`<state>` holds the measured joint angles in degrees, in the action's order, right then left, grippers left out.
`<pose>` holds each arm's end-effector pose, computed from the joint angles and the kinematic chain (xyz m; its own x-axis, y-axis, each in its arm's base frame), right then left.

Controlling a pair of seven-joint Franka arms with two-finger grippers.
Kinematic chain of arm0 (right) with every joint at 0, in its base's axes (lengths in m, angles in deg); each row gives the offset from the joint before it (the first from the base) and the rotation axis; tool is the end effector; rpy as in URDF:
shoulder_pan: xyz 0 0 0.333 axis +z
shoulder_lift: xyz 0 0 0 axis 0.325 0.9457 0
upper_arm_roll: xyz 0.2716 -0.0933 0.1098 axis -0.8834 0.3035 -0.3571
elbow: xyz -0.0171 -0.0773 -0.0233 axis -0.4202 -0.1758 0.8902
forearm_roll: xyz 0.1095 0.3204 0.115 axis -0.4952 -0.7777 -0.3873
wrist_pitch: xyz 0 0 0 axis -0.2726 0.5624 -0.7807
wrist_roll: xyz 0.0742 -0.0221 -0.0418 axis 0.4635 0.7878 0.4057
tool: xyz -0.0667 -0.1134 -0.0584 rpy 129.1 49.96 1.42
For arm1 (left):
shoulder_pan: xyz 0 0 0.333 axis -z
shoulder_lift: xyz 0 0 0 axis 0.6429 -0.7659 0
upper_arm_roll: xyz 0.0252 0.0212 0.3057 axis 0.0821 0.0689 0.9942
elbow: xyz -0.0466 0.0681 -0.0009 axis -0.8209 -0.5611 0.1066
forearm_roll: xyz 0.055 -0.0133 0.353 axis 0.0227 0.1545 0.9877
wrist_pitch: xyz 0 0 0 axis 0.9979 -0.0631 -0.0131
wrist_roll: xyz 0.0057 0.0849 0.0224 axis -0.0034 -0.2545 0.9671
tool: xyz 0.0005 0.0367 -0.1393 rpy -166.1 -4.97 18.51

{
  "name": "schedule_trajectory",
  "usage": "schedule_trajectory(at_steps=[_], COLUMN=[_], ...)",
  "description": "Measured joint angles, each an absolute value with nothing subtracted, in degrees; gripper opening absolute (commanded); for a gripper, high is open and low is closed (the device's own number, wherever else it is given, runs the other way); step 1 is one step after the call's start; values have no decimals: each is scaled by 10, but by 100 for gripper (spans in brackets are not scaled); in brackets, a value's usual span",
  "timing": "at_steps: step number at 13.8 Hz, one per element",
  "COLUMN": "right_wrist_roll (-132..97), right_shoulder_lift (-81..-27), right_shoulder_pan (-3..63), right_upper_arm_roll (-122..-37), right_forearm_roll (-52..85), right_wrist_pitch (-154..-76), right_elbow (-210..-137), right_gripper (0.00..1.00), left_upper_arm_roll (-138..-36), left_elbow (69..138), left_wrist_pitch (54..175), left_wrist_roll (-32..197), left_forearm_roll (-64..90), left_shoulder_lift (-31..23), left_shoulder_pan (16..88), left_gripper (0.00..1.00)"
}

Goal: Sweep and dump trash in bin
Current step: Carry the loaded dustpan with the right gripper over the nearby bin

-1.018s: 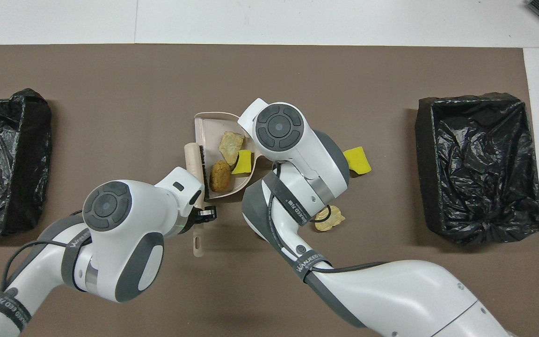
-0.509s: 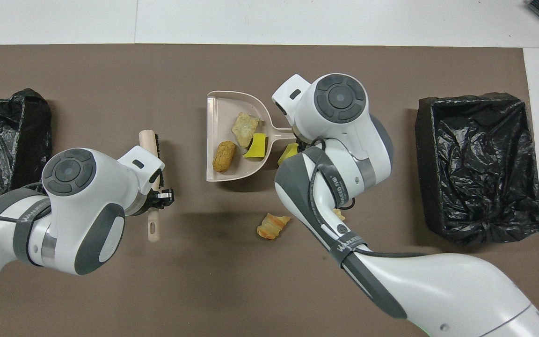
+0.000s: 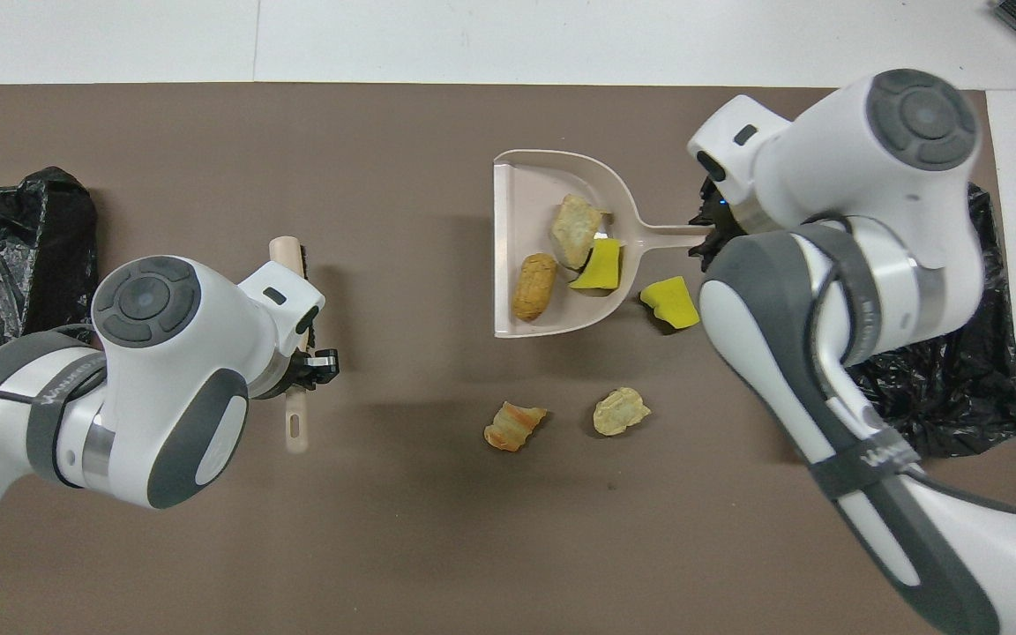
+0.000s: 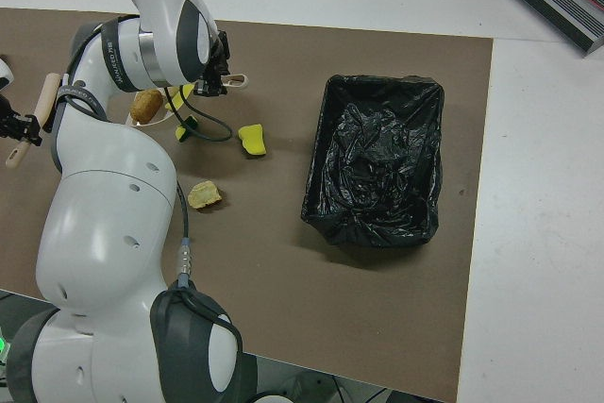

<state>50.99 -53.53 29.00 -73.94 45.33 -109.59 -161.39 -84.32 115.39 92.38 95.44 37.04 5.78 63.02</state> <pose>0.6060 0.1262 0.4500 0.0423 0.9974 0.0578 0.9961 -0.0466 0.0751 0.4569 -0.1957 0.3750 0.9899 0.1039 -0.0959 0.1014 -0.9944 -0.0309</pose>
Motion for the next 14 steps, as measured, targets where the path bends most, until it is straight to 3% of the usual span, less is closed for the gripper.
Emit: schedule_trajectory(at_steps=[3, 5, 9, 14], right_wrist_roll=[570, 605, 723, 852], right_shoulder_lift=[-566, -579, -586, -611], right_shoulder_pan=[219, 166, 62, -33], right_upper_arm_roll=[-739, -739, -738, -734], right_forearm_roll=[453, 452, 452, 462], right_wrist_pitch=[-1072, -1068, -1068, -1076], right_elbow=[-1618, -1618, -1620, -1657], right_gripper=[0, 0, 0, 0], left_upper_arm_roll=[-847, -849, -852, -852], left_elbow=[1164, 1210, 1349, 1455], left_wrist_pitch=[926, 964, 1030, 1053], left_wrist_roll=[1043, 1100, 1153, 1164], left_forearm_roll=[370, 370, 370, 368], left_shoulder_lift=[61, 83, 174, 272], left_shoulder_pan=[680, 724, 804, 854], left_gripper=[0, 0, 0, 0])
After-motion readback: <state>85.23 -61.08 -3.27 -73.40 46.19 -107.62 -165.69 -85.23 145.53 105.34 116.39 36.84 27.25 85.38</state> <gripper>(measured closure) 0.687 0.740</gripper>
